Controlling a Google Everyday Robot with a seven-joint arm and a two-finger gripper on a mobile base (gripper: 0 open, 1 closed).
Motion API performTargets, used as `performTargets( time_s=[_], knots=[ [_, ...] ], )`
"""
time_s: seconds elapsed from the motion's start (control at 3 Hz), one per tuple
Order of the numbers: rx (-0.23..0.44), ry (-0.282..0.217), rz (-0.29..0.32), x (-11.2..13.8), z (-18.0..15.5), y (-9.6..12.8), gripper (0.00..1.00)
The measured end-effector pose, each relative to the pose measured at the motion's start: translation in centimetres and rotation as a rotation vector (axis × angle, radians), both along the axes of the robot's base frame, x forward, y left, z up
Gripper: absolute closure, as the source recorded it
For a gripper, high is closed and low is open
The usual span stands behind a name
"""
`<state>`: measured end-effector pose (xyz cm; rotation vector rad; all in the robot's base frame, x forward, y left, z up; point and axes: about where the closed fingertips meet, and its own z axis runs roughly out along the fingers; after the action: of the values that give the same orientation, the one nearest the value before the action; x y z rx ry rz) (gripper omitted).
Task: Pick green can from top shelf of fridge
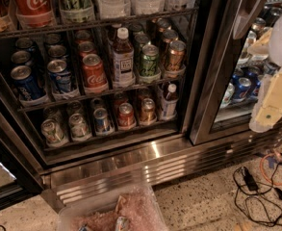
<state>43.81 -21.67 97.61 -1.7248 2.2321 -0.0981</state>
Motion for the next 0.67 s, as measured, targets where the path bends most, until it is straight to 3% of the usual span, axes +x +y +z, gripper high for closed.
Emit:
performTargets(
  time_s=[0.67],
  knots=[
    [0.022, -0.013, -0.008, 0.24, 0.14, 0.08, 0.0]
  ],
)
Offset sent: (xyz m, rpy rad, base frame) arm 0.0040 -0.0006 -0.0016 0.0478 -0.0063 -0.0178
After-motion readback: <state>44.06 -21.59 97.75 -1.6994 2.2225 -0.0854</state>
